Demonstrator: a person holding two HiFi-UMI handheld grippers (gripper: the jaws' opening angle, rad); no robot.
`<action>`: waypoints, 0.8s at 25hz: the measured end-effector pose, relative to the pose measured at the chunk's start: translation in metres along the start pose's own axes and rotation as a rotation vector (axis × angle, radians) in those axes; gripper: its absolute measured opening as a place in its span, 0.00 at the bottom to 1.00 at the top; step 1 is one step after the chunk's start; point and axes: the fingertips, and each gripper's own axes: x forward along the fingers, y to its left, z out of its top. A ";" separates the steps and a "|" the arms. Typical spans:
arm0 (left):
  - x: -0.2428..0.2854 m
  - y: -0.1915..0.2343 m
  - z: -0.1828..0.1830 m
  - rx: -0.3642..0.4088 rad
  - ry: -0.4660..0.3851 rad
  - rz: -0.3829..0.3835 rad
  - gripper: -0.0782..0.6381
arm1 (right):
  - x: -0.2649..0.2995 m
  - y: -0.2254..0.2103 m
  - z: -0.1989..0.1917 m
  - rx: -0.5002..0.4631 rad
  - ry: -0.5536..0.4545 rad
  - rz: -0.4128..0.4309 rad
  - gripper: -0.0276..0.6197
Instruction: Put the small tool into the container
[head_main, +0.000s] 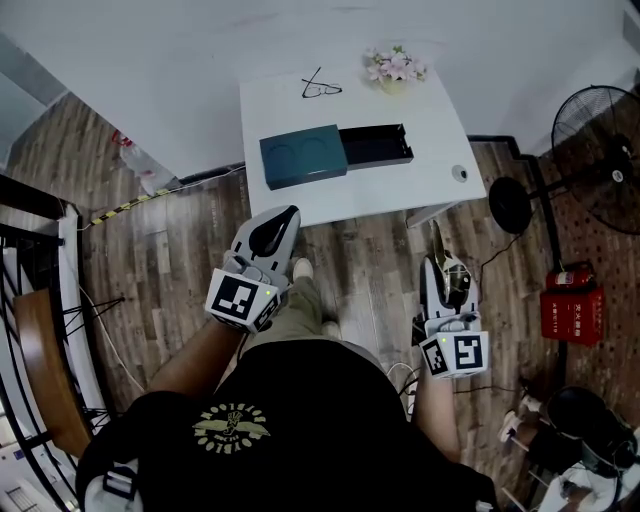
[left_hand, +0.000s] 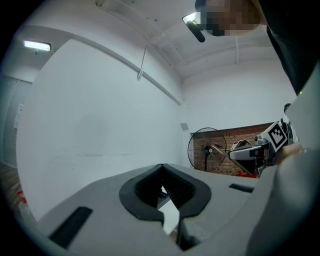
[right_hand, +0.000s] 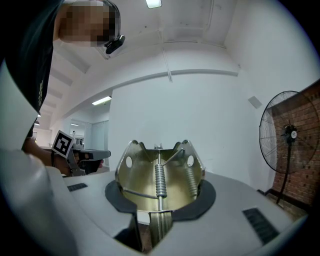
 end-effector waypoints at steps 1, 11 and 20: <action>0.002 0.002 -0.001 -0.002 0.005 0.001 0.12 | 0.003 -0.001 0.001 -0.002 0.002 0.000 0.24; 0.034 0.019 -0.010 -0.008 0.025 -0.010 0.12 | 0.035 -0.012 -0.009 0.006 0.032 -0.002 0.24; 0.072 0.045 -0.022 -0.020 0.058 -0.009 0.12 | 0.077 -0.031 -0.018 0.030 0.059 -0.004 0.24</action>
